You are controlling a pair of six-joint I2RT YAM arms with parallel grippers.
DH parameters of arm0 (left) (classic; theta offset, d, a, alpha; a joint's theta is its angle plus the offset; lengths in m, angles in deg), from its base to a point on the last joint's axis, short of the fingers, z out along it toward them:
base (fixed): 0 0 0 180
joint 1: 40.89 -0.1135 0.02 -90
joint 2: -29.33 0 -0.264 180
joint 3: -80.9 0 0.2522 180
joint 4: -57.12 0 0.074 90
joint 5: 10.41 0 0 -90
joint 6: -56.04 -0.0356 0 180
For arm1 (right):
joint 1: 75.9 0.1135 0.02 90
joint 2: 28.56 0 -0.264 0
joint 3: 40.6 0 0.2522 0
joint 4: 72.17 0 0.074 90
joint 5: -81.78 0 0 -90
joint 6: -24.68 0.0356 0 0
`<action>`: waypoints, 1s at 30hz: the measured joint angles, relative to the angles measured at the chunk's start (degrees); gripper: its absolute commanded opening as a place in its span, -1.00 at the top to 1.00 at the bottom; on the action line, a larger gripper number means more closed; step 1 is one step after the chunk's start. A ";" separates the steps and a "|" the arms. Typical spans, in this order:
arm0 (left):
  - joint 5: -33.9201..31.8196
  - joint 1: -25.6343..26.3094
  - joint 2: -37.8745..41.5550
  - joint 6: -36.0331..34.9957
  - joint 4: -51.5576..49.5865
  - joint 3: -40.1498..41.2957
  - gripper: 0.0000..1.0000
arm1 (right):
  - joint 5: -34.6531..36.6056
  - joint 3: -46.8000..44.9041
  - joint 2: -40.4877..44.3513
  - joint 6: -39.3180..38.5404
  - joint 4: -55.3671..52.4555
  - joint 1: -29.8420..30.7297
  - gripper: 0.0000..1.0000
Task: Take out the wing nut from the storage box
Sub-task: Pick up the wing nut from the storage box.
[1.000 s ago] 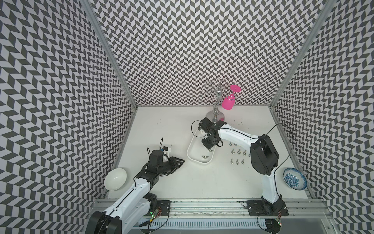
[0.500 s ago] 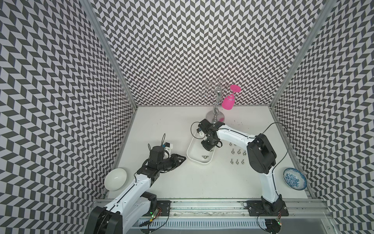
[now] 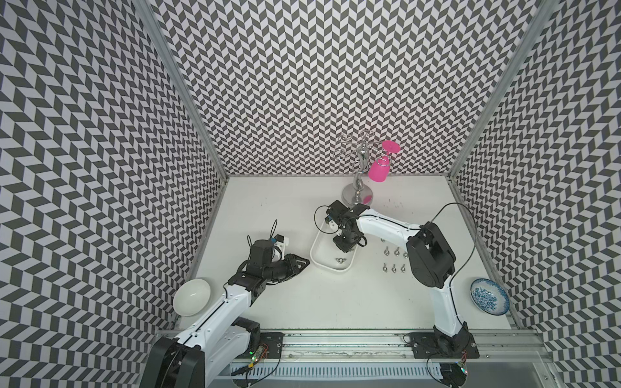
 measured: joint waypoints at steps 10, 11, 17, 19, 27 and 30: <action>0.24 0.00 -1.60 -1.73 -1.29 -0.96 0.38 | -0.13 0.09 -2.05 -0.50 -0.57 0.81 0.23; 0.26 0.00 -1.62 -1.81 -1.31 -0.96 0.38 | -0.11 0.09 -2.14 -0.50 -0.63 0.81 0.24; 0.52 -0.02 -2.71 -2.58 -1.33 -0.96 0.38 | 0.98 0.35 -2.78 -0.31 -1.20 0.81 0.35; 0.52 -0.02 -2.82 -2.67 -1.36 -0.96 0.38 | 1.97 0.39 -2.78 -0.13 -1.42 0.81 0.39; 0.55 -0.26 -3.10 -3.06 -1.38 -0.96 0.38 | 4.74 0.39 -2.78 0.44 -1.73 0.26 0.71; 0.59 -0.39 -3.58 -3.17 -1.38 -0.96 0.38 | 5.01 0.39 -2.78 0.72 -1.73 -0.09 0.85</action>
